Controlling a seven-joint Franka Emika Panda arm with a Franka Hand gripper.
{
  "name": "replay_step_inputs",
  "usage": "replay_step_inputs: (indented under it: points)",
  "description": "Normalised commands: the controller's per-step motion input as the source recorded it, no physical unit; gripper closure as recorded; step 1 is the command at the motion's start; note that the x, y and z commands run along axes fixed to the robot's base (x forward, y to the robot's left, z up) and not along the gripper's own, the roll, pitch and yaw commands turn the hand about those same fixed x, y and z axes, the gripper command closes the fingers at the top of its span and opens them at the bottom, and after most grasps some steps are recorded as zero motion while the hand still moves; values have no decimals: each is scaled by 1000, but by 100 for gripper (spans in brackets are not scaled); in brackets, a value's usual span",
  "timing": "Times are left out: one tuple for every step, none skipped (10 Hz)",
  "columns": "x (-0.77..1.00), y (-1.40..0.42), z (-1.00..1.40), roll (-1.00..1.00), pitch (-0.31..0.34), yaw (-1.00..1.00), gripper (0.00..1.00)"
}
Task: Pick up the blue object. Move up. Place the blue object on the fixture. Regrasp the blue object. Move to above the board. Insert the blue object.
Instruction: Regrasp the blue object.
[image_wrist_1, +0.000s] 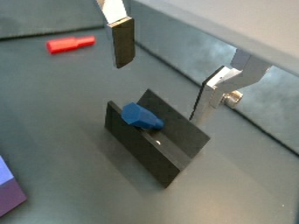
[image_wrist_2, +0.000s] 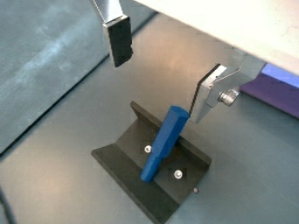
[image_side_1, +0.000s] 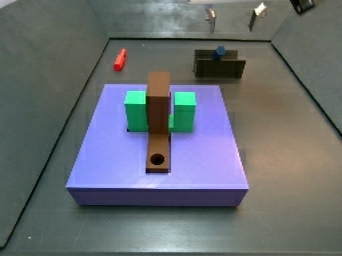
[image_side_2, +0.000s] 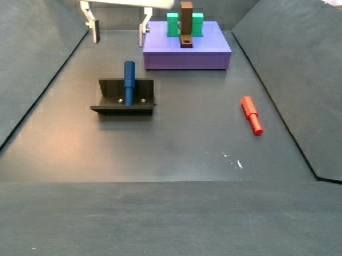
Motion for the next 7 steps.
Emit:
replay_step_inputs:
  points:
    - [223, -163, -97, 931, 537, 163, 0]
    - [149, -11, -320, 757, 360, 231, 0]
    - [109, 0, -197, 734, 71, 311, 0]
    - [0, 151, -14, 620, -197, 437, 0]
    - [-60, 223, 0, 543, -377, 563, 0]
    - [-63, 189, 0, 506, -306, 629, 0]
    - [0, 0, 0, 597, -214, 594, 0]
